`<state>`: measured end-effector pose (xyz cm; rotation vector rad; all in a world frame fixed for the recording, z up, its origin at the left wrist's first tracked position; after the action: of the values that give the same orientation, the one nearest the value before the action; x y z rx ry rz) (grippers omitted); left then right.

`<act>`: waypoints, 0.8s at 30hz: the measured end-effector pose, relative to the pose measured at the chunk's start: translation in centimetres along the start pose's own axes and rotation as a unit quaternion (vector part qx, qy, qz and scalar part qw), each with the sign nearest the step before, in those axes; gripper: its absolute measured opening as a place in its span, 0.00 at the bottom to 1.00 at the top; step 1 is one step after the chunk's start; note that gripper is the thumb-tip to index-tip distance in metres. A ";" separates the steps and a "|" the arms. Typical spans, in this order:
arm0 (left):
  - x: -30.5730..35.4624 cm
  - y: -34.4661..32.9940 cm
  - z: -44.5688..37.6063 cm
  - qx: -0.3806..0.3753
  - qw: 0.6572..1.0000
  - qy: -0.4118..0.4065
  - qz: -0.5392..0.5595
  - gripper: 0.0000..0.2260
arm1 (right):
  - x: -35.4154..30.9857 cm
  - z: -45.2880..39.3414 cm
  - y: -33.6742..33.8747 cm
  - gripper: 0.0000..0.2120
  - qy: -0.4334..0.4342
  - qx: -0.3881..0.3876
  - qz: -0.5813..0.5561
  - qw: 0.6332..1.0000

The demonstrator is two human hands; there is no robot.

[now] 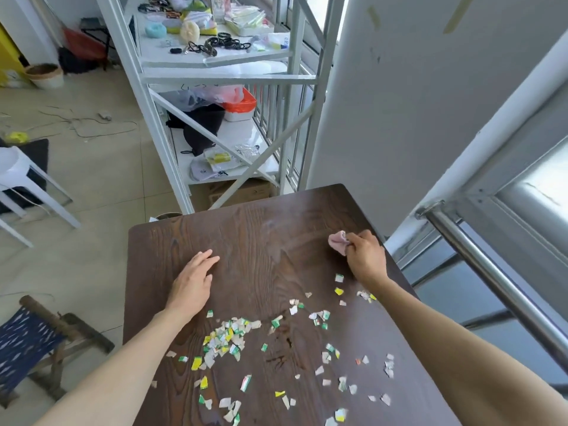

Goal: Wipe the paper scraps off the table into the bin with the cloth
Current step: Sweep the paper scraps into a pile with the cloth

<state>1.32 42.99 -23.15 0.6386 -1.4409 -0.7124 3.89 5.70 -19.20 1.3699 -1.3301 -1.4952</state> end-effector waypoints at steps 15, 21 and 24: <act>3.2 -3.4 -1.6 -0.040 0.999 -0.026 -0.013 0.20 | -8.6 13.9 -4.7 0.09 0.118 -0.056 -0.101 0.986; 4.4 -4.2 -0.9 -0.085 0.994 -0.060 -0.012 0.20 | -9.9 13.7 -3.8 0.05 0.171 -0.098 -0.100 0.975; 5.5 -4.6 -0.4 -0.089 0.993 -0.070 -0.015 0.20 | -6.8 11.4 -1.4 0.05 0.152 -0.077 -0.112 0.979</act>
<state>1.51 35.84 -23.13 0.4810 -1.4786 -0.9139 -5.69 14.99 -19.87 1.6115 -0.8763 -1.4289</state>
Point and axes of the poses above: each hand's wrist, its own z-axis away from the middle knuckle, its own y-axis out of the back of the hand, x = y × z, the point moved 5 cm from there along -z, towards the middle knuckle, and after that the axes turned 7 degrees about z, right-handed, at the moved point
